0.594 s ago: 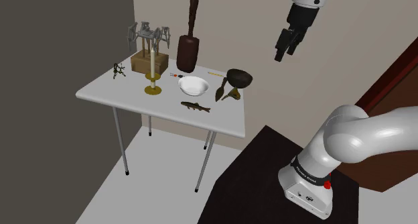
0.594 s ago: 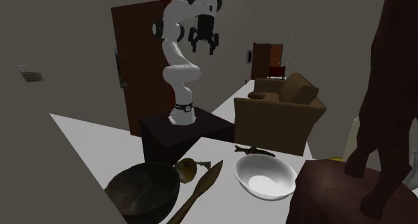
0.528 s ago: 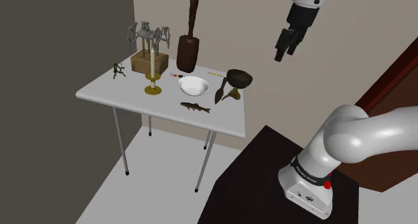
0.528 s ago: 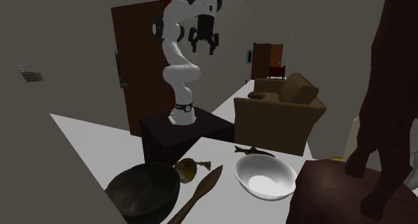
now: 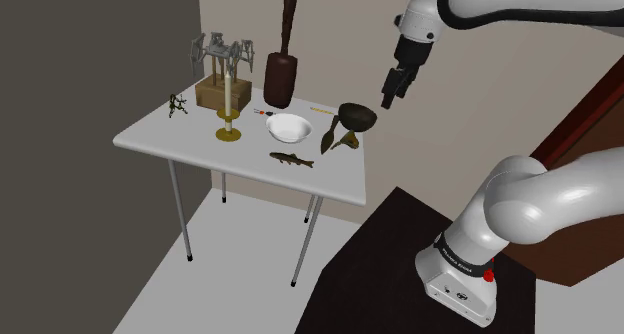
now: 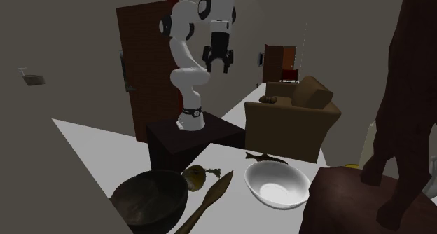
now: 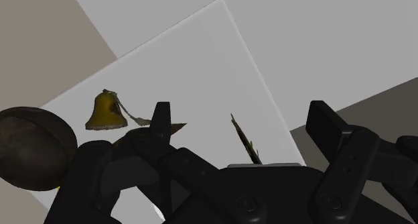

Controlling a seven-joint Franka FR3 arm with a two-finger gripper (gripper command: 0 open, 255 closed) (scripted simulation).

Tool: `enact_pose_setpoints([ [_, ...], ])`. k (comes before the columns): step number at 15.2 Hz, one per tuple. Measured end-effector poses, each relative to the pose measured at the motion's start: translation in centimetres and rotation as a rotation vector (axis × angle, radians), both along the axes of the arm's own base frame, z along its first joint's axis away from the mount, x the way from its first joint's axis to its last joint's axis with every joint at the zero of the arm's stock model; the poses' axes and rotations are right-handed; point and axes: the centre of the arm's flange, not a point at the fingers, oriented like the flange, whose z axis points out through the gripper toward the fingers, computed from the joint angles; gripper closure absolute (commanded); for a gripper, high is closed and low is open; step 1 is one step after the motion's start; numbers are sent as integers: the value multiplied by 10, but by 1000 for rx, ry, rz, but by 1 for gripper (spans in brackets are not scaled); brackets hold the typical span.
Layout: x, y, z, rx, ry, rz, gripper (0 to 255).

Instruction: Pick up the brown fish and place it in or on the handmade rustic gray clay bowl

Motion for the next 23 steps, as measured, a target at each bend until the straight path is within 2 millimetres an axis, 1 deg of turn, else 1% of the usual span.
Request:
enact_pose_setpoints([
  [3, 27, -4, -28, 13, -1, 52, 0],
  [4, 37, -5, -33, 17, -2, 70, 0],
  [5, 44, -8, -47, 21, -1, 87, 0],
  [10, 88, -5, -100, 42, -4, 175, 0],
  [11, 95, -5, -107, 46, -5, 192, 0],
  [16, 133, 0, -154, 67, -7, 279, 0],
  [18, 151, 6, -177, 76, -8, 314, 0],
  [21, 179, 13, -204, 88, -10, 366, 0],
  [23, 194, 19, -222, 96, -10, 402, 0],
])
